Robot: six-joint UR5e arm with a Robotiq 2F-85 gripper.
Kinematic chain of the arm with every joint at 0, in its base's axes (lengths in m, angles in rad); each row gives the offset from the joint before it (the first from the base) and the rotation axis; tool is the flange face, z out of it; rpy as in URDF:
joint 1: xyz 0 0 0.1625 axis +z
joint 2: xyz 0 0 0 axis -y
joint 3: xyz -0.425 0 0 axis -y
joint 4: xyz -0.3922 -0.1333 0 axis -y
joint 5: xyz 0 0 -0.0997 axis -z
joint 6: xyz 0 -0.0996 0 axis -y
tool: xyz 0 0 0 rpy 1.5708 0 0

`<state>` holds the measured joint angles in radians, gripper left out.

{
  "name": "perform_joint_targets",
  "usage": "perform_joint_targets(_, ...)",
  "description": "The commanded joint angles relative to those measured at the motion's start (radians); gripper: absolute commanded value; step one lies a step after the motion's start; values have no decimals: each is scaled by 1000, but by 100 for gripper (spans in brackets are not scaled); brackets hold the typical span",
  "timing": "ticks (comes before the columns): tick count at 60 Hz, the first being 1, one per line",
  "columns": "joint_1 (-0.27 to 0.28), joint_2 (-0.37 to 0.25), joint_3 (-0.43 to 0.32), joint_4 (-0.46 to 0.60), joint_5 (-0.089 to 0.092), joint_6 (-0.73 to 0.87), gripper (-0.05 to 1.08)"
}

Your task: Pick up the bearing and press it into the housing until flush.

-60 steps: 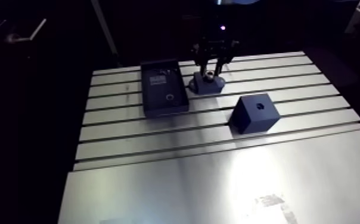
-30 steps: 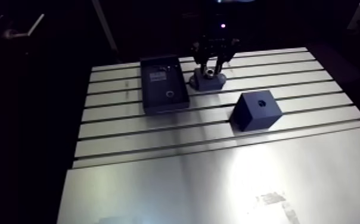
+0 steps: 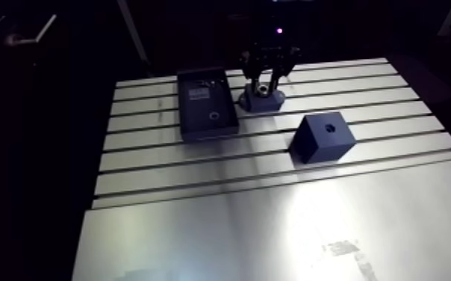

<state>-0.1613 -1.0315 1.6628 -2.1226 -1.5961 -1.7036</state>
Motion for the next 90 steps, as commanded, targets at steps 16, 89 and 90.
perform_joint_targets(16,0,5,-2,0,0,0,65)
perform_joint_targets(89,0,2,2,-1,-6,2,66)
perform_joint_targets(90,0,2,2,-1,-6,2,67)
